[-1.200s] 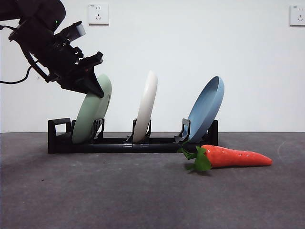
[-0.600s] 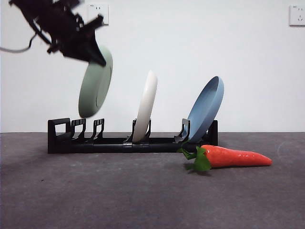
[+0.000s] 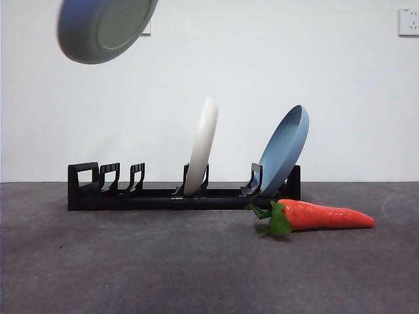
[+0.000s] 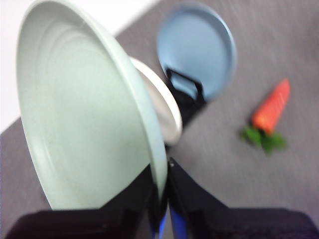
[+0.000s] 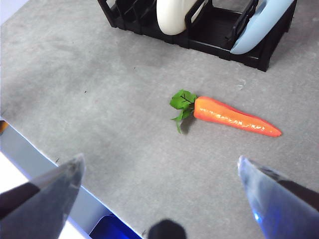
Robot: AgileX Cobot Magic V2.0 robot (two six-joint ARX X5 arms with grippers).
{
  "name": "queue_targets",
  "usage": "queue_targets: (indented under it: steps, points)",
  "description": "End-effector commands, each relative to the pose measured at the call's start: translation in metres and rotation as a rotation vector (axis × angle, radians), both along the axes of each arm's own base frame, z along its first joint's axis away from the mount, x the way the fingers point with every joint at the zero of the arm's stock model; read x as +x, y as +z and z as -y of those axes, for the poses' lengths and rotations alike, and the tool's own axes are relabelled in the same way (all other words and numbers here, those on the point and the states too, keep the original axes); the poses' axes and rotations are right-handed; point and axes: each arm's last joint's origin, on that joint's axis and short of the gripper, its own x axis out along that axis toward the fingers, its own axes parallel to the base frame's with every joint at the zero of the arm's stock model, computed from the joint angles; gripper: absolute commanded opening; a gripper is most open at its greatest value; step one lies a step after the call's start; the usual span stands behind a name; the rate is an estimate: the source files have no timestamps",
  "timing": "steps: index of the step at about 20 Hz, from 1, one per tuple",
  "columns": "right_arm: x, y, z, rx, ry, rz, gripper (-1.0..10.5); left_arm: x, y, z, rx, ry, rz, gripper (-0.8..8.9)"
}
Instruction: Take the green plate from the plate rack,put the plate on the table,take the carrot from the table,put the carrot in the plate
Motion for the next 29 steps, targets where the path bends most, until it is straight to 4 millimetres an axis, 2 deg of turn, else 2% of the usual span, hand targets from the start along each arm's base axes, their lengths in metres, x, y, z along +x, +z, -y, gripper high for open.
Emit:
queue_targets:
  steps: [1,4,6,10,12,18,22,25,26,29]
  points:
    - [0.0,0.001,0.0,-0.002,0.001,0.011,6.0,-0.013,-0.013,0.018,0.158,-0.048,-0.029,-0.05]
    - [0.0,0.001,0.0,-0.002,0.001,0.011,6.0,-0.029,-0.037,0.041,0.246,-0.104,-0.054,-0.05]
    - [0.0,0.001,0.0,-0.002,0.001,0.011,6.0,-0.038,-0.072,0.055,0.353,-0.103,-0.068,-0.05]
    - [0.0,0.001,0.0,-0.001,0.001,0.011,6.0,-0.054,-0.153,0.072,0.458,-0.172,-0.081,-0.05]
    - [0.0,0.001,0.0,-0.001,0.001,0.01,6.0,-0.062,-0.184,0.077,0.511,-0.182,-0.054,-0.06]
    - [0.0,0.001,0.0,-0.001,0.001,0.011,6.0,-0.077,-0.25,0.092,0.619,-0.291,-0.044,-0.06]
    - [0.0,0.001,0.0,0.0,0.001,0.01,6.0,-0.073,-0.283,0.104,0.692,-0.297,-0.072,-0.06]
    - [0.0,0.001,0.0,-0.001,0.001,0.01,6.0,-0.073,-0.298,0.106,0.725,-0.302,-0.119,0.03]
    - [0.0,0.001,0.0,-0.001,0.001,0.01,6.0,-0.073,-0.298,0.106,0.711,-0.308,-0.139,0.36]
    - [0.002,0.001,0.0,-0.001,0.001,0.003,6.0,-0.072,-0.295,0.107,0.687,-0.276,-0.137,2.85]
